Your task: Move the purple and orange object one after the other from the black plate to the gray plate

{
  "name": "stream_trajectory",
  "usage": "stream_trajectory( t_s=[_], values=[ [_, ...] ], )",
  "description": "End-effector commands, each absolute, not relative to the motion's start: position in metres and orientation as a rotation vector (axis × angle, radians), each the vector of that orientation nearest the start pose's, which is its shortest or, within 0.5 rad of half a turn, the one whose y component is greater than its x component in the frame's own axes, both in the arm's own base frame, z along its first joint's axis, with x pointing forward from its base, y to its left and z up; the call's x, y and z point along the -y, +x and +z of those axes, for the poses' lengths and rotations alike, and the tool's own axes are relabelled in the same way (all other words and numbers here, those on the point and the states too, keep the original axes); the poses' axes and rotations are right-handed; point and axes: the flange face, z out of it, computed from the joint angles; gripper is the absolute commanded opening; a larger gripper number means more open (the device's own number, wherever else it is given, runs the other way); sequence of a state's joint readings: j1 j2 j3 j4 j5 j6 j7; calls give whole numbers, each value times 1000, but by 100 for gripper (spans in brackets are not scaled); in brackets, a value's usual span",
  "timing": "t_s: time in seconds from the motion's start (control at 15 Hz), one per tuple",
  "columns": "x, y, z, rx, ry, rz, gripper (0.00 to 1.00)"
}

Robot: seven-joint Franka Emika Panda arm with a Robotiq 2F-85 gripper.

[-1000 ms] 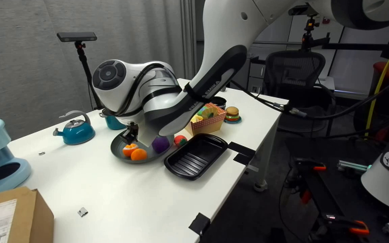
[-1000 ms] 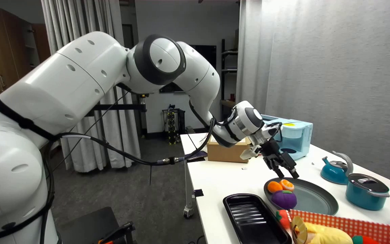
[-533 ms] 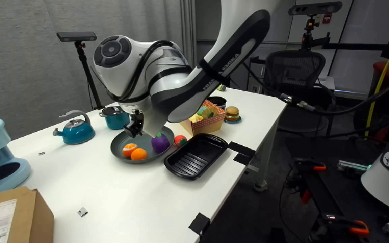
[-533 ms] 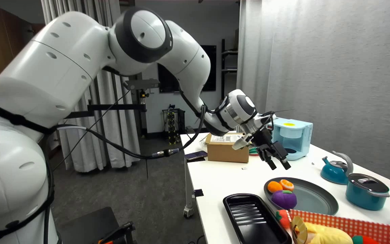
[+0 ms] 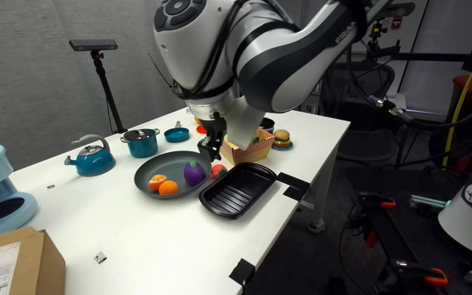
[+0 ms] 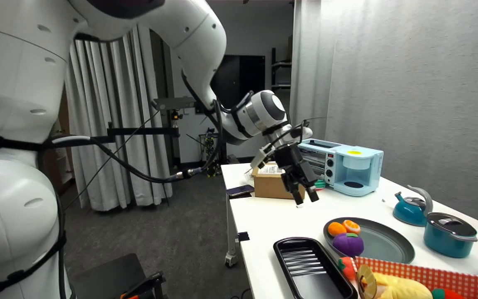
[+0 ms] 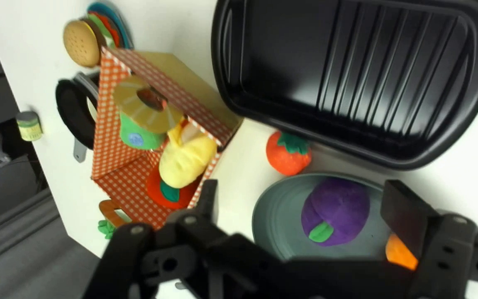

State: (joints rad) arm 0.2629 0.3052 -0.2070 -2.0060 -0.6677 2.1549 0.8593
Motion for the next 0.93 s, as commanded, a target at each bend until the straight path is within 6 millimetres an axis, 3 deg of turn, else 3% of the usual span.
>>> stream_trajectory(
  t_s=[0.0, 0.4, 0.87],
  values=[
    [-23, 518, 337, 343, 2608, 89, 100],
    [-19, 455, 375, 113, 2843, -4, 100],
    [8, 420, 407, 103, 3015, -12, 100]
  ],
)
